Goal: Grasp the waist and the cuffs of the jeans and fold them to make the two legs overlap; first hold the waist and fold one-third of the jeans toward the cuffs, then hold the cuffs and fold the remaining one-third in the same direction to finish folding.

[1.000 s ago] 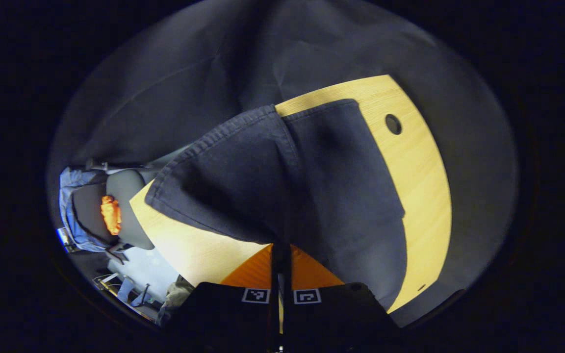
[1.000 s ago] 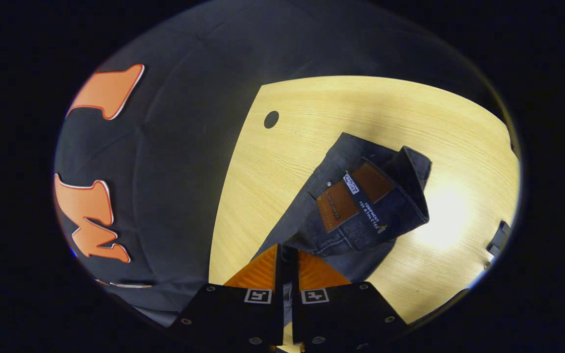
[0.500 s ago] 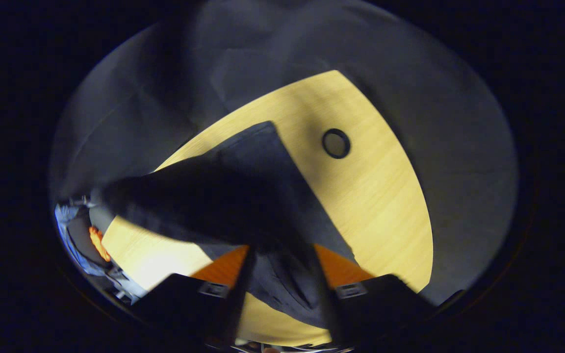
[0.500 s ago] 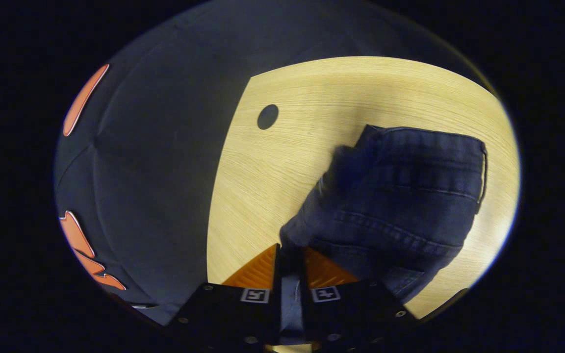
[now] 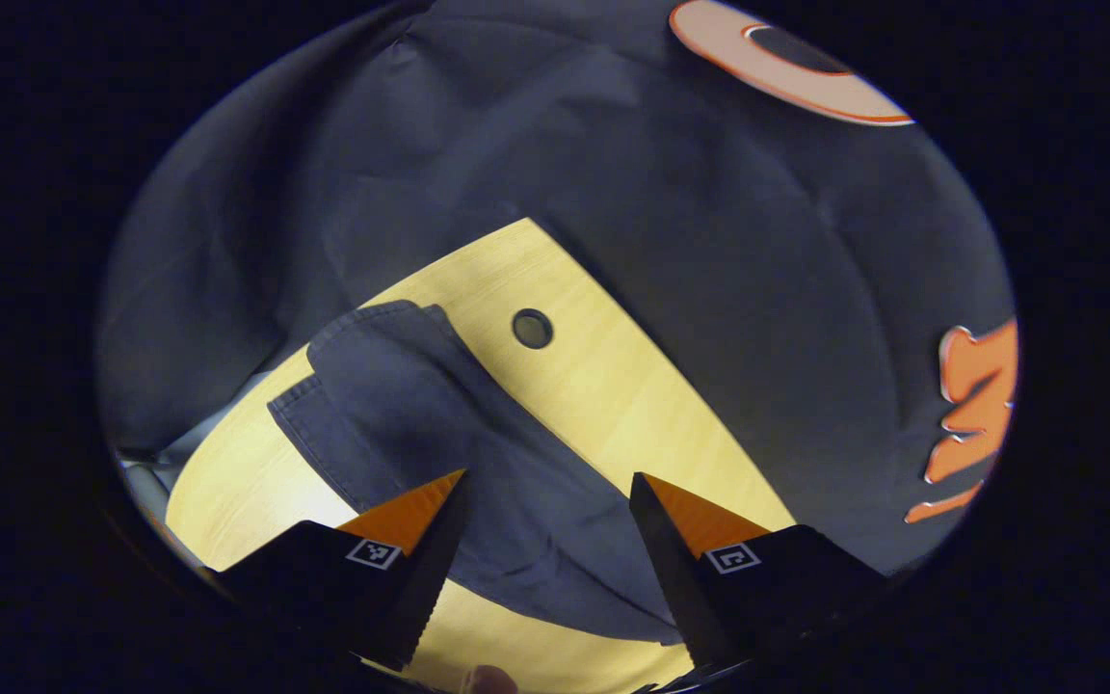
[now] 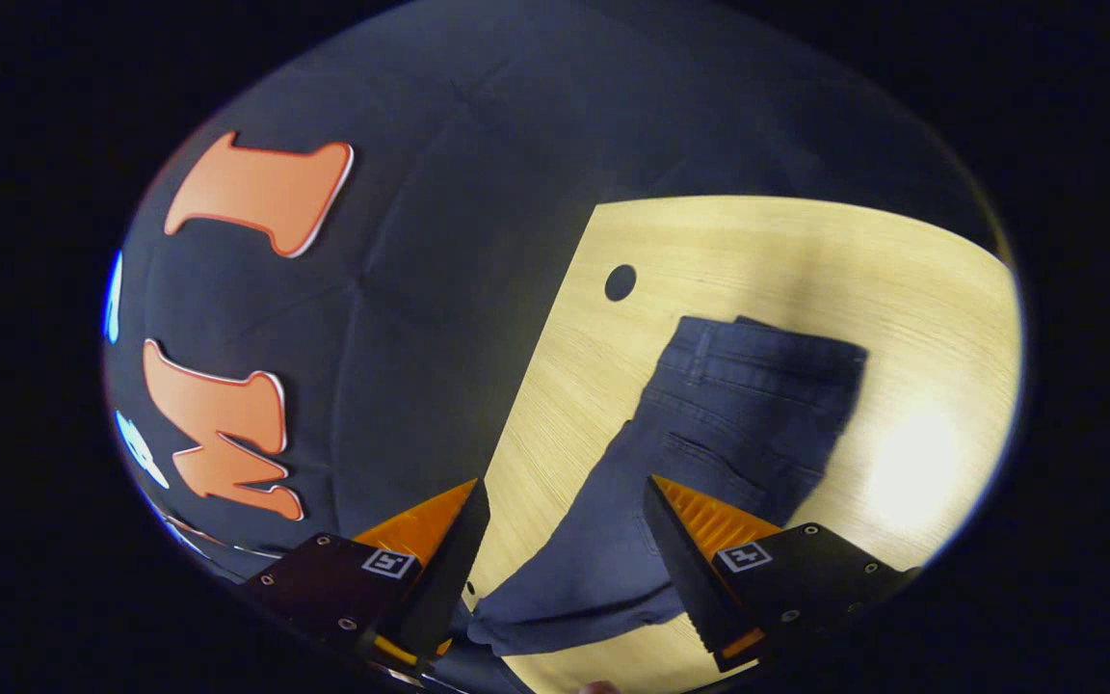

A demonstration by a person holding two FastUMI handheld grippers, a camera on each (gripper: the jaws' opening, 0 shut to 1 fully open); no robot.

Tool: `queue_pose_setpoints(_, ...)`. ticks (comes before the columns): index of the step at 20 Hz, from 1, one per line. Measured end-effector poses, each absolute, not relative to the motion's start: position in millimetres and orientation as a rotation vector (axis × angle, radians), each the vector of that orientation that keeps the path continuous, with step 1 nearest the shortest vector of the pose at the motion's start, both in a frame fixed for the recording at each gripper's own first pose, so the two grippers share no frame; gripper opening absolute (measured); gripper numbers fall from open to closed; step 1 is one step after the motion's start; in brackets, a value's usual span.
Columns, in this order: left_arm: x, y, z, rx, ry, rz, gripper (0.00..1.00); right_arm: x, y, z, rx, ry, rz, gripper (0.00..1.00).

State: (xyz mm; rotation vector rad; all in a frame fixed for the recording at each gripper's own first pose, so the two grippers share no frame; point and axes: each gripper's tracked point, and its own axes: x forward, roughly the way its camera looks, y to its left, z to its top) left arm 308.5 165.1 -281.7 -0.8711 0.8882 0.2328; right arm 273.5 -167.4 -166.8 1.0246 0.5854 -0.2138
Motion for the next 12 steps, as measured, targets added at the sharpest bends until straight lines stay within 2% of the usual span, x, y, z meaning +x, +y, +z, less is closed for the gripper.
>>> queue_pose_setpoints(2,285.6,153.7,-282.8,-0.881,0.833,0.213,0.98,242.2,-194.2,-172.8,1.043,0.555,-0.251,0.98)
queue_pose_setpoints(6,251.8,112.9,-259.2,-0.936,0.774,0.093,0.98,196.5,-227.4,-204.4,1.118,0.523,-0.334,0.97)
queue_pose_setpoints(10,236.8,82.4,-239.3,-0.924,0.692,-0.015,0.98,184.2,-243.6,-266.0,1.064,0.591,-0.402,0.98)
queue_pose_setpoints(12,233.0,75.0,-226.4,-0.935,0.621,-0.045,0.98,195.2,-241.3,-274.7,1.086,0.583,-0.376,1.00)
